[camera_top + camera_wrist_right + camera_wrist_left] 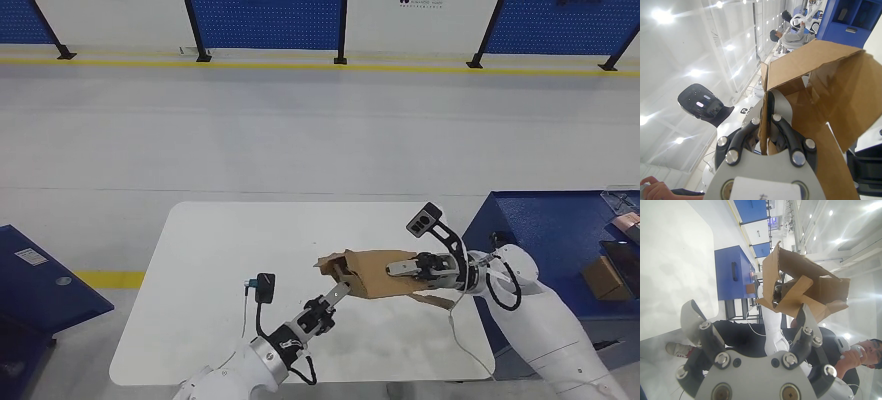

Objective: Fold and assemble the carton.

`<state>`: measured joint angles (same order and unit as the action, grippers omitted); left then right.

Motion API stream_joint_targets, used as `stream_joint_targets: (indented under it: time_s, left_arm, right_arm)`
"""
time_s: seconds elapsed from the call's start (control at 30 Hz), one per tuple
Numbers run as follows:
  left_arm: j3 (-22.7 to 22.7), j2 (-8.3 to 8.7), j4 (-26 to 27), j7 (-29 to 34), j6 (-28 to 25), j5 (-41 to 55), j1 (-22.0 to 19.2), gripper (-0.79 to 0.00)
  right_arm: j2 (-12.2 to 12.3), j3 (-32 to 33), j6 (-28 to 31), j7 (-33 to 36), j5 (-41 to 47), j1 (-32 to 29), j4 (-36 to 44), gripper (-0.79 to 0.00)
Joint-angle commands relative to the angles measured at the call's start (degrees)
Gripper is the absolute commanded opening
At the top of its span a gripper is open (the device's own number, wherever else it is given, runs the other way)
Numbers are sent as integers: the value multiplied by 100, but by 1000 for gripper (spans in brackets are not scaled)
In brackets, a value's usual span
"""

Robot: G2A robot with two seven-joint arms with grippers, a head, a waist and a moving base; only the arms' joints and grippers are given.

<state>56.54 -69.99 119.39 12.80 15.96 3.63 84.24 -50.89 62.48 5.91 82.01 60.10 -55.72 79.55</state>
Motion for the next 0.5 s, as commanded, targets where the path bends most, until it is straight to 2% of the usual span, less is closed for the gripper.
stream_joint_targets:
  time_s: [0.0, 0.47]
  left_arm:
    - [-48, -9, -17, 2, 125, -87, -39, 0]
    - [-208, -53, -142, 150, 587, -251, -152, 0]
  right_arm:
    - [-12, 14, 2, 12, -15, -13, 6, -785]
    - [-76, 203, -9, 19, -138, -48, -26, -785]
